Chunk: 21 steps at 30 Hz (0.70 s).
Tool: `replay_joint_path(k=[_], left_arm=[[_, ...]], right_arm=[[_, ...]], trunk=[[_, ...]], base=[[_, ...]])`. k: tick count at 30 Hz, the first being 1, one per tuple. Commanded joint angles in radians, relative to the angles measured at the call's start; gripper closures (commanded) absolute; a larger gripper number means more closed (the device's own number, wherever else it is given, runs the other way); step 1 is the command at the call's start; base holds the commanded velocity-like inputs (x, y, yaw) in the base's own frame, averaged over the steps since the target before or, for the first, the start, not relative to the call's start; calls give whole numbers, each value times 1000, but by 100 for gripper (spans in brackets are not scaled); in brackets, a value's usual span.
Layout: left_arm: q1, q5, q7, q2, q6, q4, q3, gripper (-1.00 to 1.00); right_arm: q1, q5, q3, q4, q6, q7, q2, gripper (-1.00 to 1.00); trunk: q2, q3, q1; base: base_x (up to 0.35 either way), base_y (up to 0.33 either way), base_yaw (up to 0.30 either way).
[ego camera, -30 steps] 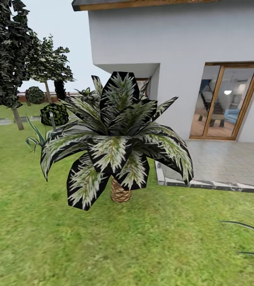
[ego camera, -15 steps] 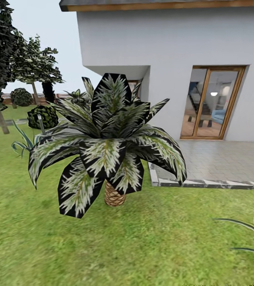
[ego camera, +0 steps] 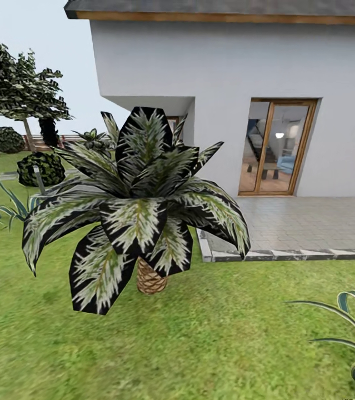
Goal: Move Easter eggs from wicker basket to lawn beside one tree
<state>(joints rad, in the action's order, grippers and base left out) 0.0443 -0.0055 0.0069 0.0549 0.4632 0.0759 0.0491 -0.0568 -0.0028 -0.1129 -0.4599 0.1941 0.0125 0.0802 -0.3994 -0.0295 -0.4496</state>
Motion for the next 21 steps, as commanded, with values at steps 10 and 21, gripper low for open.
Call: replay_joint_path(k=[10,21], left_arm=[[0,-1,1,0,3,-1,4,-100],[0,-1,1,0,3,-1,4,-100]], right_arm=[[0,0,-7,-2,4,1,1,-100],[0,0,-7,-2,4,1,1,-100]], trunk=[[-1,-15,0],[-1,-25,0]], base=[[1,55,-103],[0,28,-40]])
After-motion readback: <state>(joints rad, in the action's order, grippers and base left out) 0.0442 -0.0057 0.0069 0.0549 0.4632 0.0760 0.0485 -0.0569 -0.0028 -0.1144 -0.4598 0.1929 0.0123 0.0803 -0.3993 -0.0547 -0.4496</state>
